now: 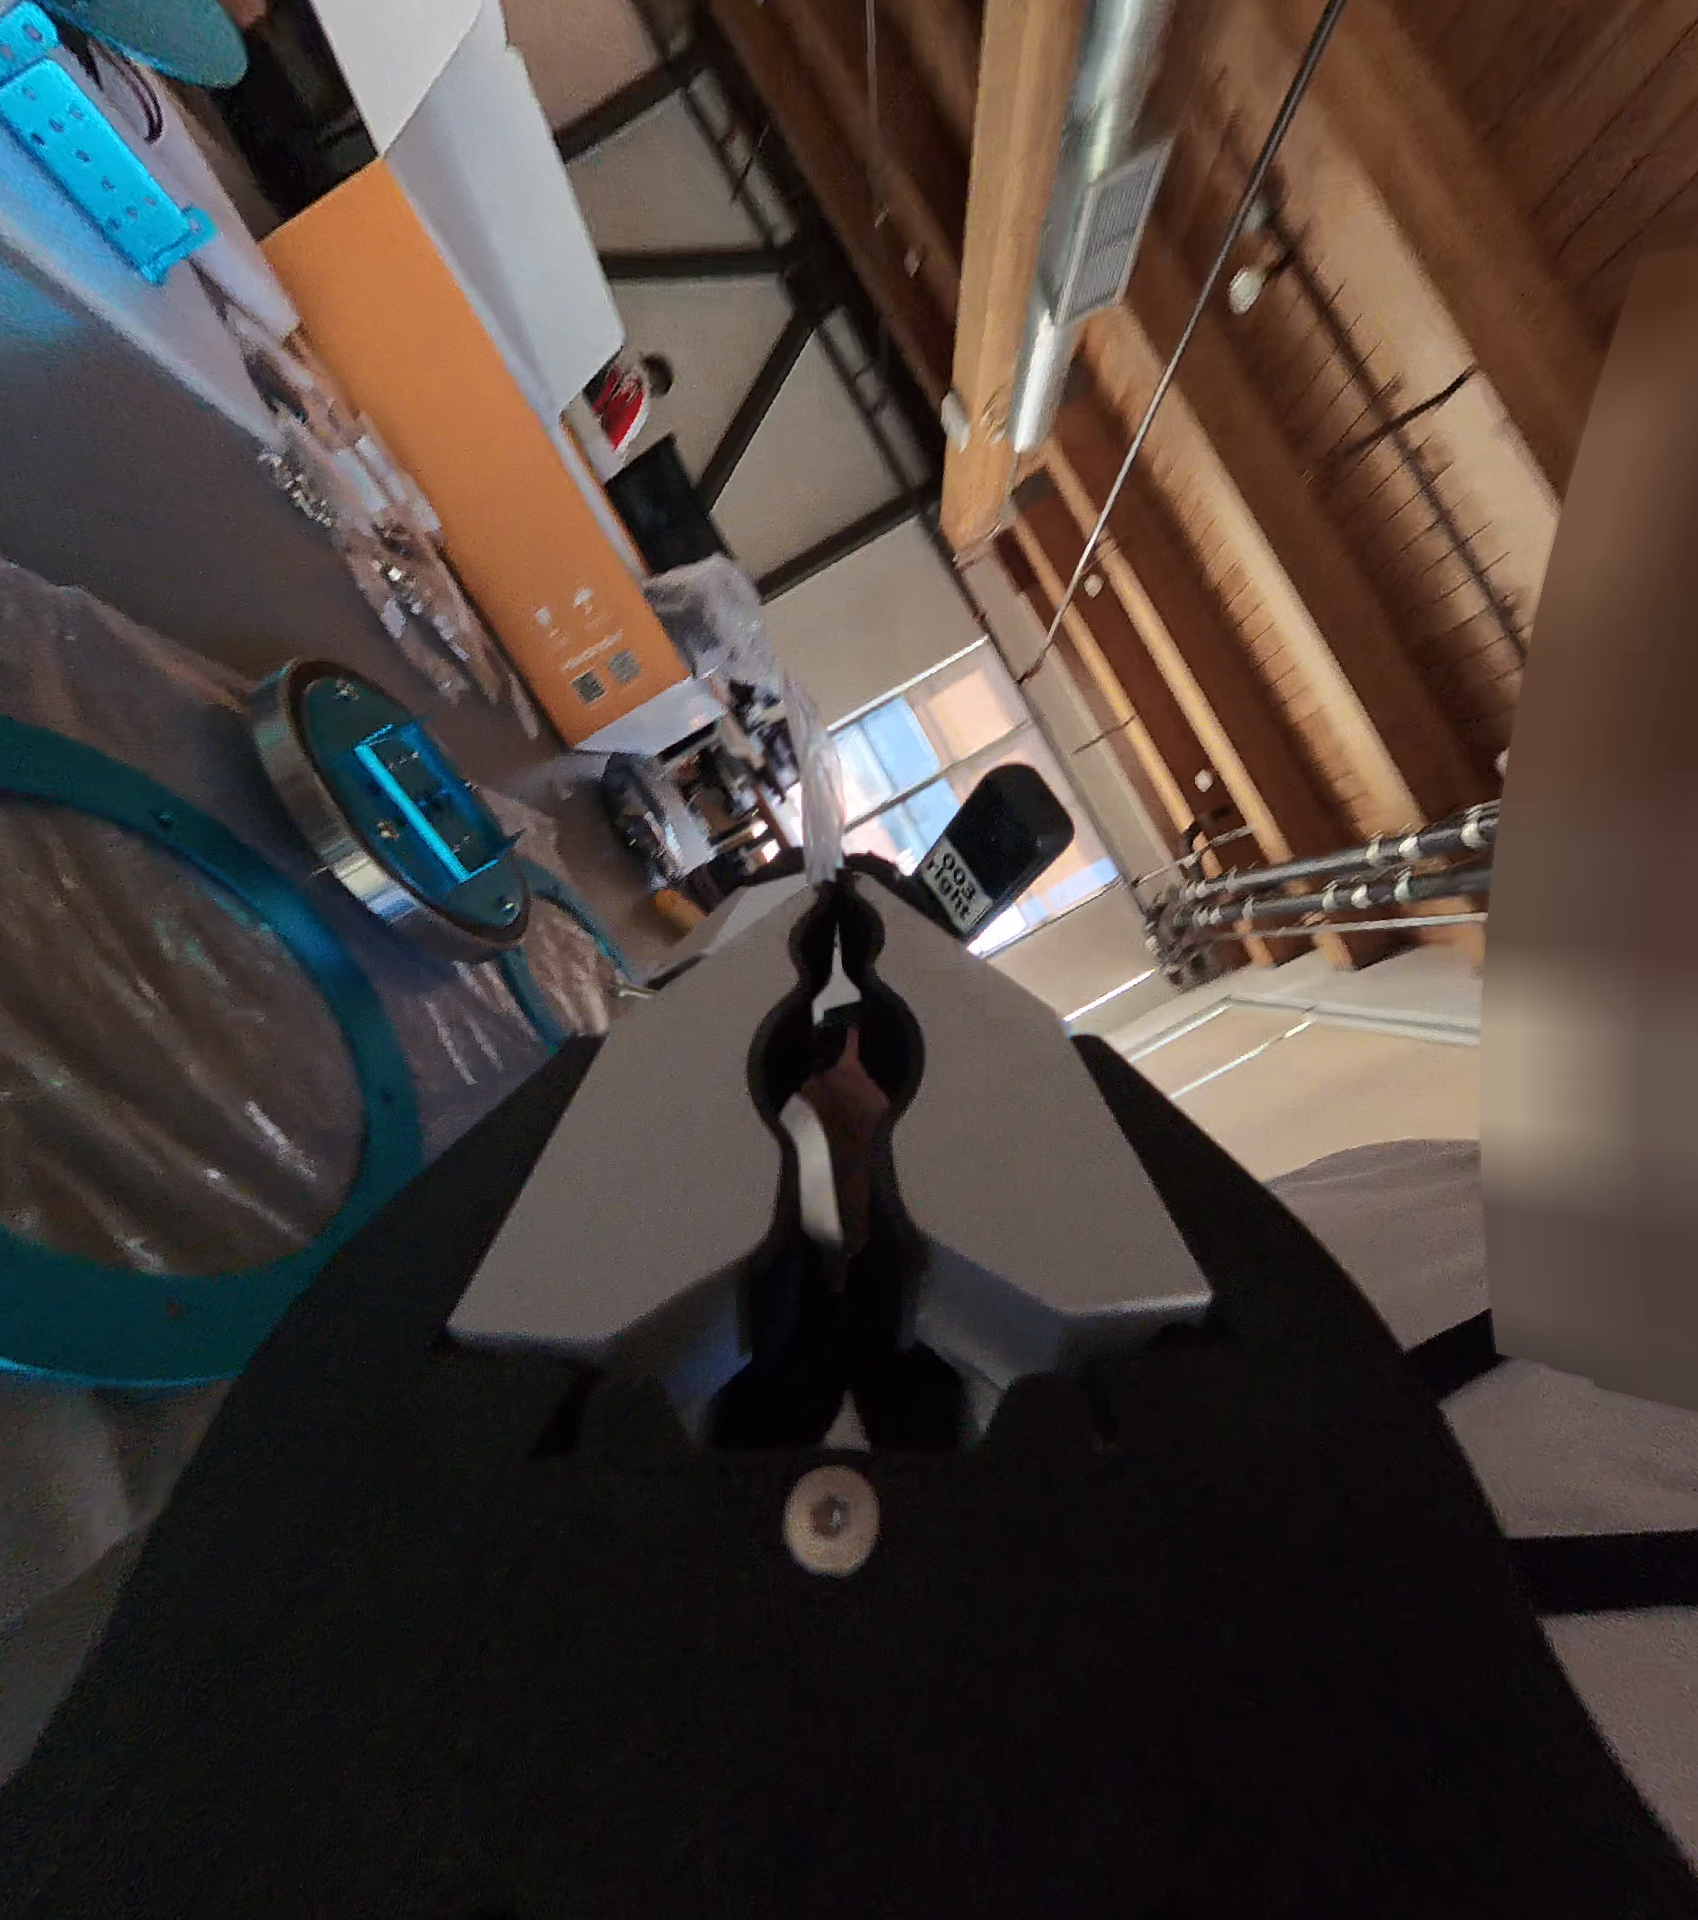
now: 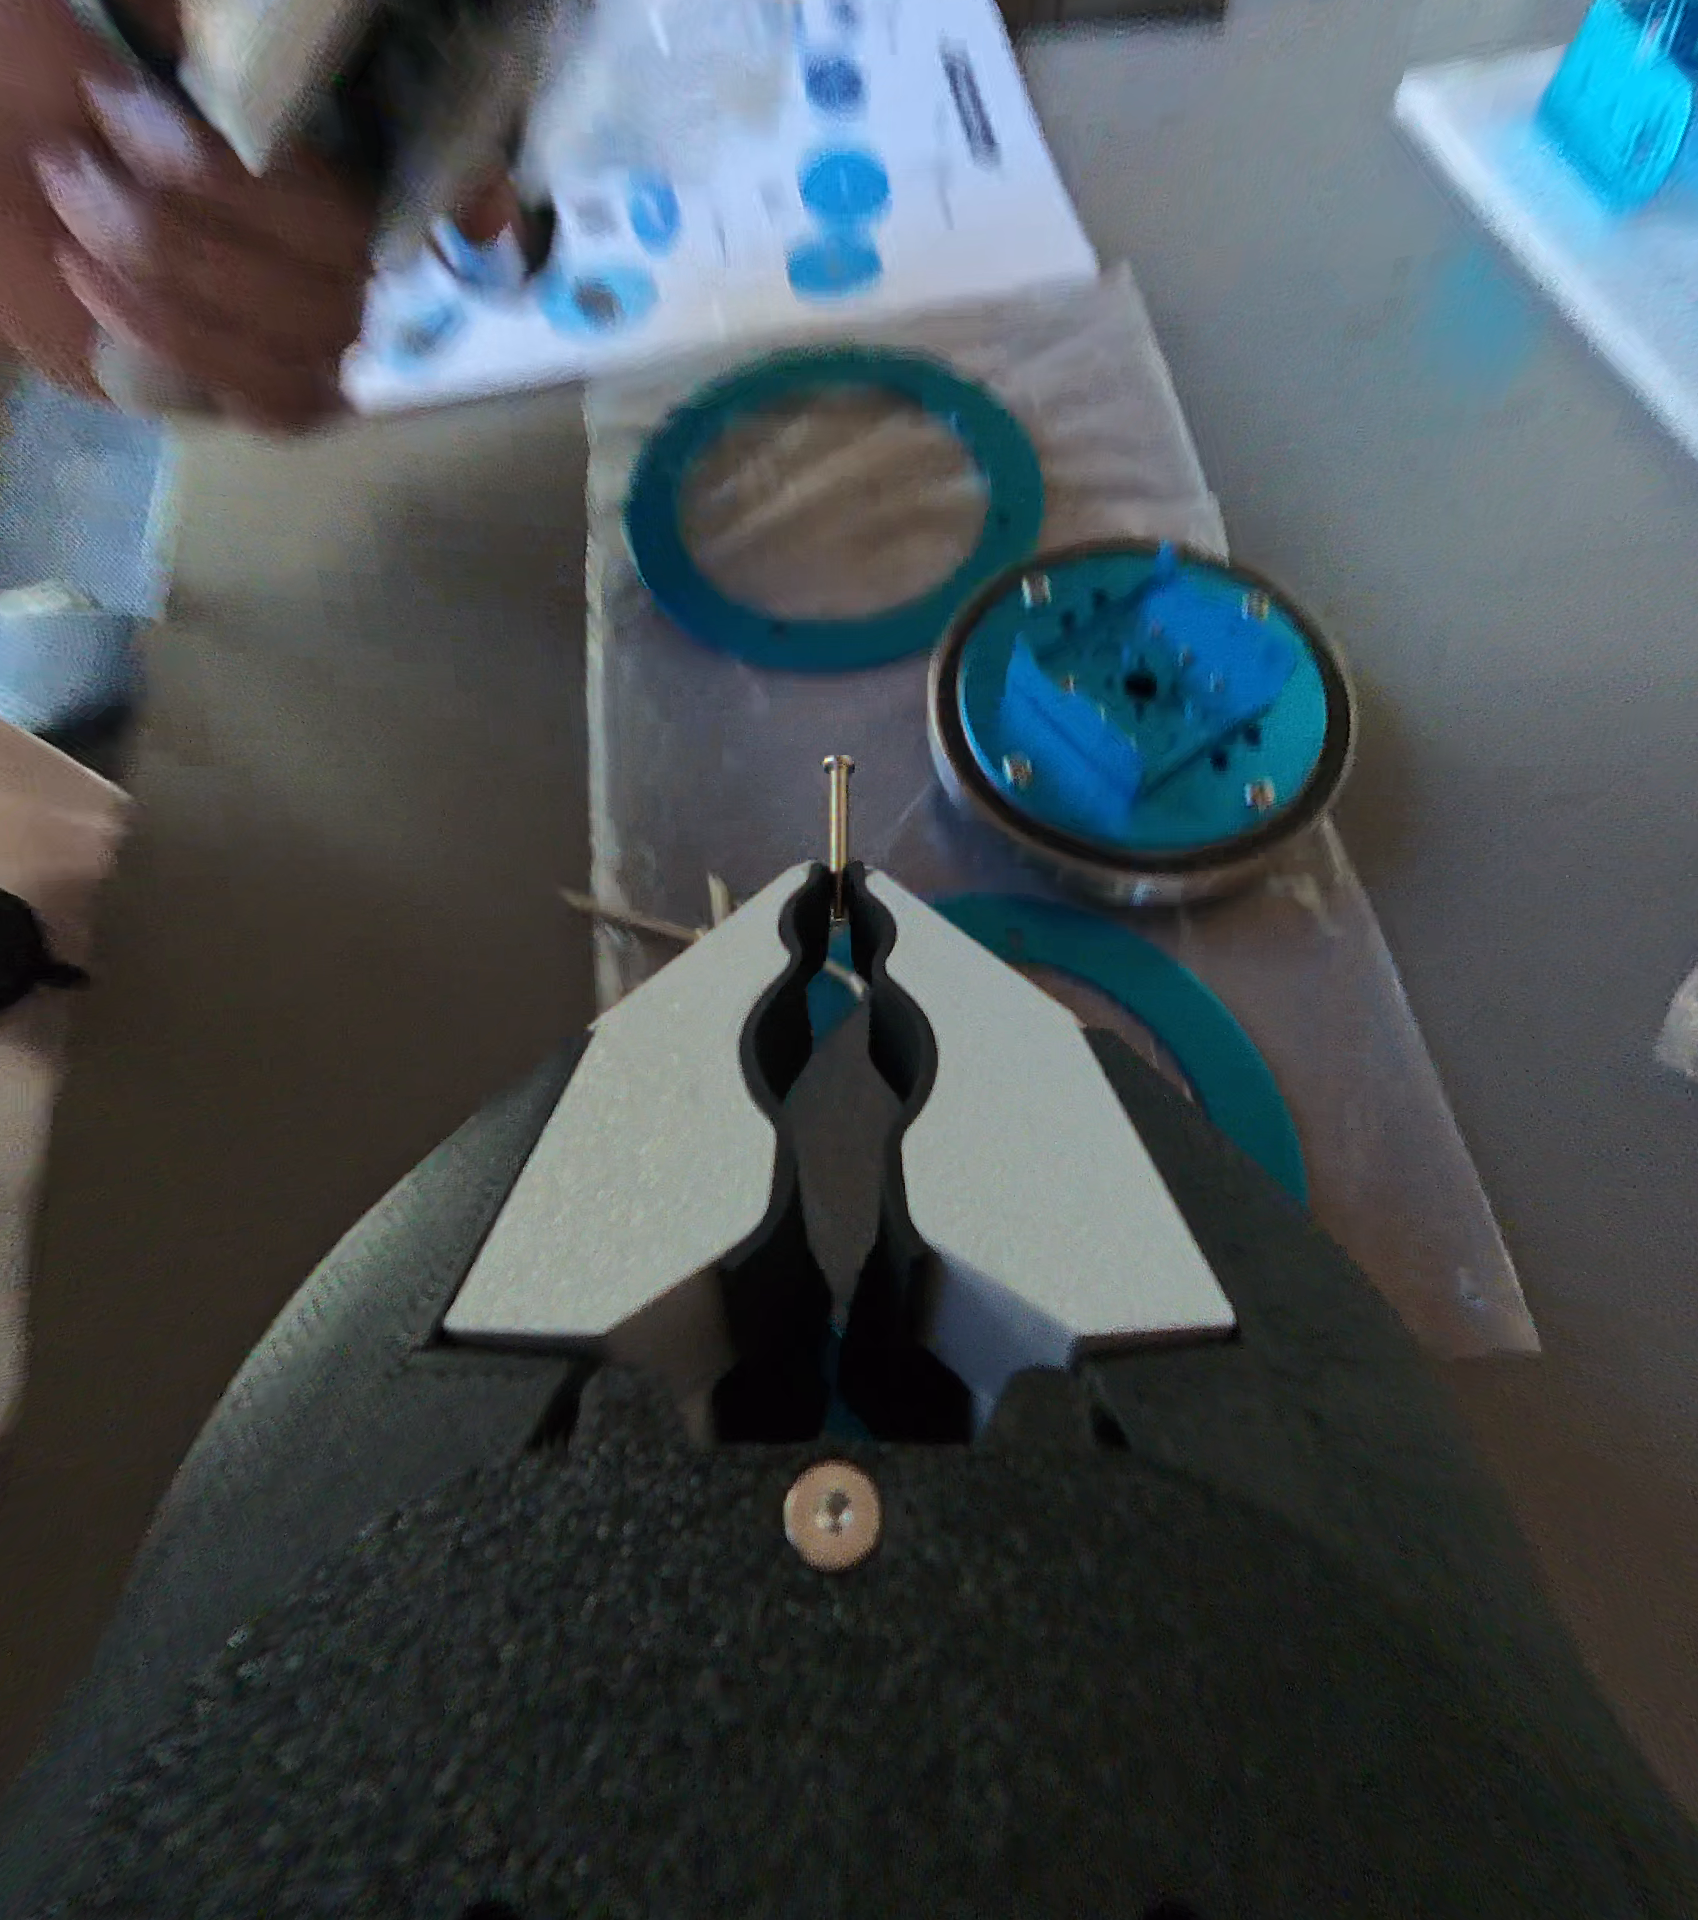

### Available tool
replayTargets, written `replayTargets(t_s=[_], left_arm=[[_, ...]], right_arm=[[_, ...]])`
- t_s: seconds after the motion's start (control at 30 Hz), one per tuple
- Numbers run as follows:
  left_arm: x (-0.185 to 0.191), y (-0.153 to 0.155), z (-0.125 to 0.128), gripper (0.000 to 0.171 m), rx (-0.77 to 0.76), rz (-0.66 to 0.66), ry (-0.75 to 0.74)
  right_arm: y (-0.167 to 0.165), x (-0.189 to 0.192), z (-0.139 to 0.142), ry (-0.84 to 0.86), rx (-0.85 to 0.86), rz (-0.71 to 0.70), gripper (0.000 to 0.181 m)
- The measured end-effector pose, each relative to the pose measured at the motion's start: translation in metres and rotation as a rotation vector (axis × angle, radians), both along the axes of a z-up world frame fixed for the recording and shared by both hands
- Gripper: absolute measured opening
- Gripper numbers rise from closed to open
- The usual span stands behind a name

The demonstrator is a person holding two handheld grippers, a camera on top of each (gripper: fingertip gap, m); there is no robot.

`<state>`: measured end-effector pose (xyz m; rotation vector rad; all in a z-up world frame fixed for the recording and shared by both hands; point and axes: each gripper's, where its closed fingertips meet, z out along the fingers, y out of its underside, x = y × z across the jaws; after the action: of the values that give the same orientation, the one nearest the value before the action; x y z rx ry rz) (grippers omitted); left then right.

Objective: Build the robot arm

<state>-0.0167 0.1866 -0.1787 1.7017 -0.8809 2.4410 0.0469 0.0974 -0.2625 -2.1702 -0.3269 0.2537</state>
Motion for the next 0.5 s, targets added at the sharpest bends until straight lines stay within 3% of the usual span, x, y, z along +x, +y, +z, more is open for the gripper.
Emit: replayTargets(t_s=[0.1,0.2,0.5], left_arm=[[-0.002,0.001,0.004,0.000,-0.149,0.032,-0.070],[0.000,-0.002,-0.002,0.000,-0.196,0.041,-0.073],[0.001,-0.013,-0.002,0.000,-0.161,0.012,-0.066]], right_arm=[[0.009,-0.015,0.047,0.109,0.134,0.000,0.002],[0.015,-0.028,0.077,0.154,0.190,0.022,0.002],[0.026,-0.034,0.074,0.145,0.166,0.037,0.002]])
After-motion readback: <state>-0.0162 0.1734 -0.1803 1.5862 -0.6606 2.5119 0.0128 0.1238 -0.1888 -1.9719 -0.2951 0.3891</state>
